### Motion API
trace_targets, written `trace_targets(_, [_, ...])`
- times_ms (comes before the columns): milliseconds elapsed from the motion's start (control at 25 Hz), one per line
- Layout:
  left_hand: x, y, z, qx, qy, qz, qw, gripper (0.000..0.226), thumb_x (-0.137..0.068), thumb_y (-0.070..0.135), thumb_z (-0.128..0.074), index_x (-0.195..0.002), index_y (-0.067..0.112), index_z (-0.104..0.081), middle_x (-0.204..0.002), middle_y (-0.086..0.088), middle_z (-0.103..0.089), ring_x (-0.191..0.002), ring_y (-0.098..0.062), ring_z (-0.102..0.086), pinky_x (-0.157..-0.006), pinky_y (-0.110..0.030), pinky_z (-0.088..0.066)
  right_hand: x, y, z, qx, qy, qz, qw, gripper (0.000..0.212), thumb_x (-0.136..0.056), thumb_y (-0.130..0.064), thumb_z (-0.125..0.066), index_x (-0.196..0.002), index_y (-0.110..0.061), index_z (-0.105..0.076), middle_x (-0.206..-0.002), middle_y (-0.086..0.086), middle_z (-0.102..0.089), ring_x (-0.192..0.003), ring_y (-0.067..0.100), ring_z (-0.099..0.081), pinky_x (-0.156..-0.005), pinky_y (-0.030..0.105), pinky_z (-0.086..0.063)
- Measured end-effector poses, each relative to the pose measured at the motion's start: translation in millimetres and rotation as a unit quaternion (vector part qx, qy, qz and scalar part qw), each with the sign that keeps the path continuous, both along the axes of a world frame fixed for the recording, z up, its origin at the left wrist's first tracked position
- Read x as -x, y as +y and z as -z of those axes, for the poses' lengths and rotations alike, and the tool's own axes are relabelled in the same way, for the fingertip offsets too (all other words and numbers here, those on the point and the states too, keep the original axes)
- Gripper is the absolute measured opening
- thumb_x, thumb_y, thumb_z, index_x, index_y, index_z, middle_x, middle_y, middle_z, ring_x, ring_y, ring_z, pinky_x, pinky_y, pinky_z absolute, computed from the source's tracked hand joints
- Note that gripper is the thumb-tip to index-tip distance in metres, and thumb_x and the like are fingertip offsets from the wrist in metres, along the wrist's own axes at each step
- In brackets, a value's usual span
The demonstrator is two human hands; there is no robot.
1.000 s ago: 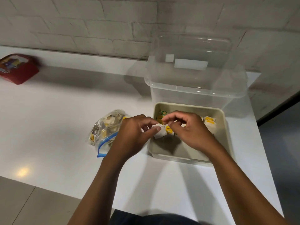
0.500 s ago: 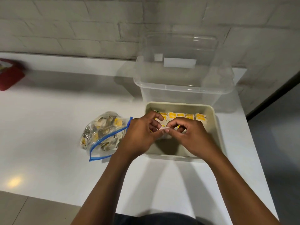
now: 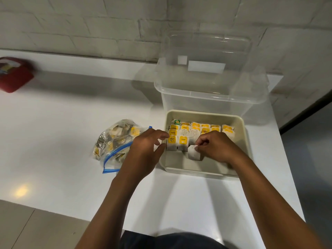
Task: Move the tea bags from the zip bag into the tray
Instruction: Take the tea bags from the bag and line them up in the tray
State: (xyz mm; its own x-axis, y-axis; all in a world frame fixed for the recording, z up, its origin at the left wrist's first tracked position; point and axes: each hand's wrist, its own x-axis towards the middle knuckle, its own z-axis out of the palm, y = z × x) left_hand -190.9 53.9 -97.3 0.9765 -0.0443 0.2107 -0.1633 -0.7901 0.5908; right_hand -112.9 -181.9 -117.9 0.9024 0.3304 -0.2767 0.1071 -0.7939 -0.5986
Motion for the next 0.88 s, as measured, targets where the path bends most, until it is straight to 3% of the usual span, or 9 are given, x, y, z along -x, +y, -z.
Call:
trace_targets(360, [10.1,11.2,5.6,0.011,-0.031,-0.005,0.999,0.020,-0.086,0.013,-0.074,-0.103,0.023,-0.071,-0.094,0.008,-0.069,-0.072,-0.005,-0.062,-0.071,-0.011,-0.045,-19.2,5.5,23.5,0.066,-0.039,0.115,0.990,0.017,-0.081,-0.025,-0.070,-0.066,-0.032,-0.066,-0.085,-0.010,-0.071,-0.086,0.017,-0.064,-0.078,0.035,-0.055])
trace_targets(640, [13.4,9.9,8.0,0.028,-0.013,-0.007,1.000,0.019,-0.087,0.016,-0.073,-0.104,0.025,-0.070,-0.093,0.010,-0.069,-0.073,-0.005,-0.064,-0.070,-0.020,-0.052,-22.3,11.7,28.9,0.069,-0.045,0.146,0.986,0.014,-0.080,-0.032,-0.073,-0.069,-0.030,-0.065,-0.080,-0.008,-0.071,-0.083,0.020,-0.066,-0.076,0.036,-0.056])
trace_targets(880, [14.7,6.0,5.2,0.033,-0.016,-0.012,0.999,0.013,-0.089,0.019,-0.070,-0.101,0.025,-0.070,-0.091,0.012,-0.068,-0.072,-0.003,-0.062,-0.067,-0.015,-0.048,-22.5,14.2,26.2,0.063,-0.064,0.165,0.982,0.008,-0.076,-0.031,-0.072,-0.078,-0.030,-0.065,-0.083,-0.008,-0.072,-0.088,0.019,-0.066,-0.080,0.037,-0.055])
